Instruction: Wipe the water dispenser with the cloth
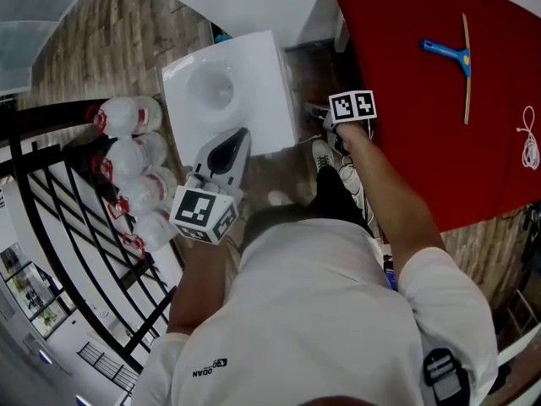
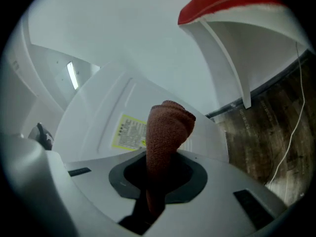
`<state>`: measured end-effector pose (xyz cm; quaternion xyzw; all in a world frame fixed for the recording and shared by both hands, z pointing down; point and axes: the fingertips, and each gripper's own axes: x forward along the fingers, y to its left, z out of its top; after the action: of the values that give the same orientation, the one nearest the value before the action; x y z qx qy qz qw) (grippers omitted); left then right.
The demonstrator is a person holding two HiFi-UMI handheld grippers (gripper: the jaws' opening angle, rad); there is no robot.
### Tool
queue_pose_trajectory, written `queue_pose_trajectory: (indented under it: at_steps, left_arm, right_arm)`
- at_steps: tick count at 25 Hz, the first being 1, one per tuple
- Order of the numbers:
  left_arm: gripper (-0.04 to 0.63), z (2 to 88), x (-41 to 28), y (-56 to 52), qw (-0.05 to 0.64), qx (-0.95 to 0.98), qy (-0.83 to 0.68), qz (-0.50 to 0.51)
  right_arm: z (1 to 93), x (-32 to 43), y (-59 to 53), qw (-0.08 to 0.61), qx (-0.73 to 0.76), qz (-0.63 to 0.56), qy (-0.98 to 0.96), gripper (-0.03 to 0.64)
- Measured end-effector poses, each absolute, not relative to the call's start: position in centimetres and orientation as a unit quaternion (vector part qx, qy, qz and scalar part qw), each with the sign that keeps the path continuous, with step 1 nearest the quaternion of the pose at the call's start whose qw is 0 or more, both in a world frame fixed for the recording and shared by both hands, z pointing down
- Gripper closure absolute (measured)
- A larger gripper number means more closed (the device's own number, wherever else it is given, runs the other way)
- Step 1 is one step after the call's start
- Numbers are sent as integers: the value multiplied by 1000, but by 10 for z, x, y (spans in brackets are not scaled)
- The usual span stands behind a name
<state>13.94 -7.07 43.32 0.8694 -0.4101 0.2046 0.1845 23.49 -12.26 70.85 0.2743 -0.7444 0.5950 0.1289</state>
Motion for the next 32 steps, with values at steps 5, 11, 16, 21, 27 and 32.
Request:
queue_pose_trajectory:
  at_steps: [5,11,16,21,27,32]
  left_arm:
    - [603,444,142,-74,200,864,-414,205]
    - [603,449,136,-78,213,851,-432,207]
    - [603,454,133,-80,217,848,-434,215]
    - [603,454,133,-80,219,846,-433,221]
    - [603,454,127,-85,221,841,-438,228]
    - [603,456,128,-89,220,840,-440,229]
  right_arm:
    - [770,237,-121,162,278,616,-719,563]
    - [831,234,-112,192,283,625,-701,563]
    - [860,226,-118,223,284,618,-699,563]
    - [882,224,-122,253,284,616,-690,563]
    - [898,225,-124,288,280,611,-682,563]
    - [904,226,-128,291,286,612,-678,563]
